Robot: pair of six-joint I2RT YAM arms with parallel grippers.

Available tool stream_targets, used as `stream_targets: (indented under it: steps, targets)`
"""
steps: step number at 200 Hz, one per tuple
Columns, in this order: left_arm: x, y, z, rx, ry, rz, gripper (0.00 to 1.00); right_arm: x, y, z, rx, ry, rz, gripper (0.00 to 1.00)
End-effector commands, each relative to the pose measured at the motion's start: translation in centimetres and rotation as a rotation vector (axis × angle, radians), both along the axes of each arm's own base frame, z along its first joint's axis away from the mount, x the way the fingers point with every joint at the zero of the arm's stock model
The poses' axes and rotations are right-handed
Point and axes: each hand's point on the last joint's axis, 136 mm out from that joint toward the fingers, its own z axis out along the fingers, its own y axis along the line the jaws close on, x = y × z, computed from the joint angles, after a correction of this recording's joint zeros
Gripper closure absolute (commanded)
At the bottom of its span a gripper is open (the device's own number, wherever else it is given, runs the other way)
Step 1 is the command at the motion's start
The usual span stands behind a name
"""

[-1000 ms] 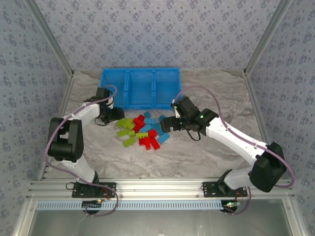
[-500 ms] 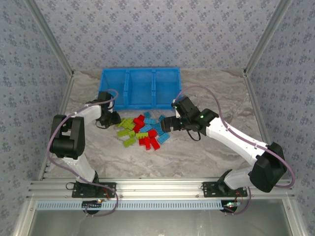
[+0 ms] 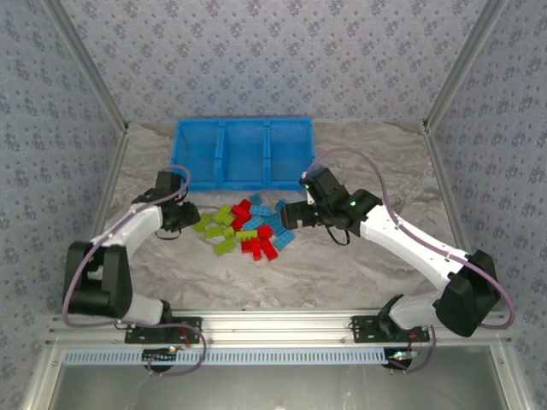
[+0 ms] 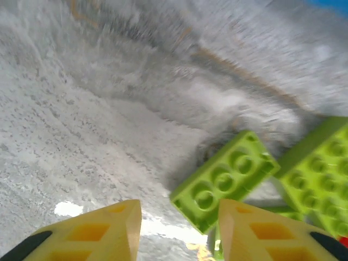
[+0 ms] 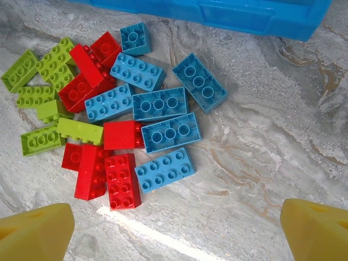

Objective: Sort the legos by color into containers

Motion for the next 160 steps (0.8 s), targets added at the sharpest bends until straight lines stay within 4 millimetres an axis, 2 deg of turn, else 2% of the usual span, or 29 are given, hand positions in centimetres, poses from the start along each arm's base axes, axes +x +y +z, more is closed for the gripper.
stream_targets:
  steps: [1, 12, 24, 44, 64, 77, 108, 131, 160]
  targets:
    - [0.8, -2.6, 2.6, -0.081, -0.116, -0.101, 0.51, -0.1, -0.2, 0.5, 0.0, -0.002, -0.013, 0.0]
    - [0.5, -2.7, 2.4, -0.051, -0.09, -0.132, 0.46, -0.1, -0.1, 0.3, 0.001, 0.003, -0.012, 0.0]
    - [0.1, -2.3, 1.3, -0.008, -0.024, -0.148, 0.44, 0.0, 0.1, 0.3, 0.007, 0.006, -0.012, 0.0]
    - [-0.4, -2.8, -0.6, 0.013, 0.065, -0.204, 0.38, 0.0, 0.1, 0.0, 0.006, 0.012, -0.012, 0.0]
    - [-0.3, -3.6, -1.6, 0.05, 0.101, -0.256, 0.27, -0.2, 0.1, -0.1, 0.003, 0.017, -0.011, 0.0]
    - [0.2, -3.5, -1.9, 0.083, 0.106, -0.263, 0.24, -0.2, 0.0, 0.0, 0.002, 0.017, -0.012, 0.0]
    - [1.2, -3.0, -2.7, 0.13, 0.128, -0.261, 0.24, -0.4, -0.3, 0.1, -0.007, 0.016, -0.014, 0.0]
    - [1.5, -2.5, -3.3, 0.161, 0.154, -0.248, 0.3, -0.4, -0.5, 0.2, -0.008, 0.014, -0.02, 0.0]
    - [1.6, -2.3, -3.7, 0.178, 0.173, -0.257, 0.32, -0.5, -0.3, 0.4, -0.002, 0.016, -0.017, 0.0]
